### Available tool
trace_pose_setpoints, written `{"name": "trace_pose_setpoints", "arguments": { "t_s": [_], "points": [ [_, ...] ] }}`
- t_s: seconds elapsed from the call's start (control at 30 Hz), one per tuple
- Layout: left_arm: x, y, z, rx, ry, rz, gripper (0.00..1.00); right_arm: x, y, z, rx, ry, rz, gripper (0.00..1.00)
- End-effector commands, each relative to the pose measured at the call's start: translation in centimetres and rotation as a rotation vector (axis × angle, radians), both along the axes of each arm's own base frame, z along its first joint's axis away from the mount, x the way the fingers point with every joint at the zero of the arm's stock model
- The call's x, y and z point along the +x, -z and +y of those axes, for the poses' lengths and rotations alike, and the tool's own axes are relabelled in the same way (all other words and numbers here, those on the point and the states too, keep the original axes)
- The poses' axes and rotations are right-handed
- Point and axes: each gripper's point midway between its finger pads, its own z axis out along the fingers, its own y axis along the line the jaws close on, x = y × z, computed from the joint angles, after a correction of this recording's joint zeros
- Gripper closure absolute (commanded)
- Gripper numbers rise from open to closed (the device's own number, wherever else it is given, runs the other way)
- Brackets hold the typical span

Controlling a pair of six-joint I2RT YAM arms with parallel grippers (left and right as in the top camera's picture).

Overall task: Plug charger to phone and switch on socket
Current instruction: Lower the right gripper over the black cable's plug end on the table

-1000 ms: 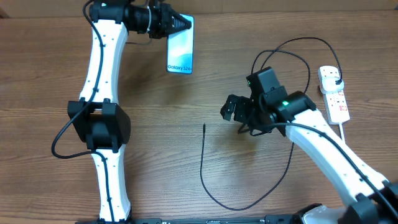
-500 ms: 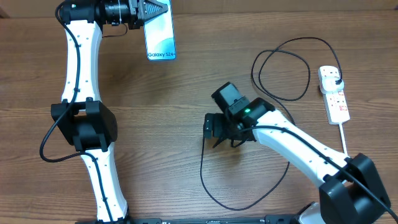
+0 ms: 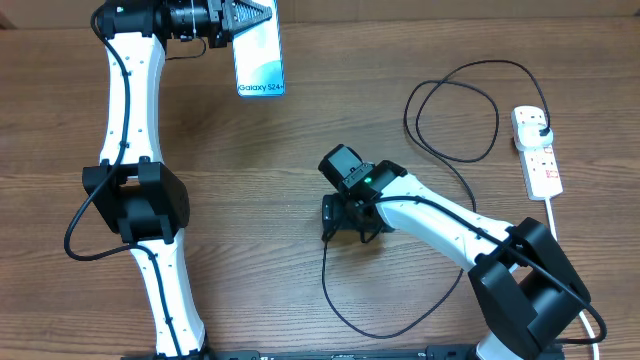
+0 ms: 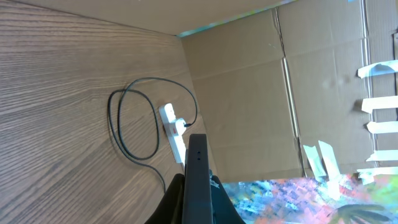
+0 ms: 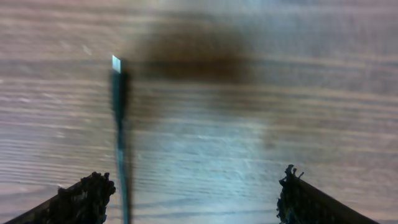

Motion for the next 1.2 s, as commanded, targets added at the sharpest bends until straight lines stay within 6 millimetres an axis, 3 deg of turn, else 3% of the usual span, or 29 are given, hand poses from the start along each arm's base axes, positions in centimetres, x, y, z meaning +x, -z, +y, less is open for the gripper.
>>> {"name": "trace_pose_setpoints", "arguments": {
  "t_s": [0.0,0.3,0.87,1.17],
  "points": [
    [-1.5,-3.5,-0.7,-0.034,0.039,-0.056,0.96,0.9,-1.1,1.0,0.009,-0.010,-0.053,0.11],
    [-1.5,-3.5,-0.6,-0.034,0.038,-0.057,0.96,1.3,-0.9,2.2,-0.002,-0.032,-0.058,0.11],
    [-1.6,-3.6,-0.7,-0.038,0.042,-0.055,0.96,2.3,2.0,3.1,-0.139,-0.050,0.047,0.13],
    [-1.6,-3.6,-0.7,-0.037,0.042,-0.055,0.96,2.3,2.5,3.2,-0.157,-0.050,0.072,0.30]
  ]
}}
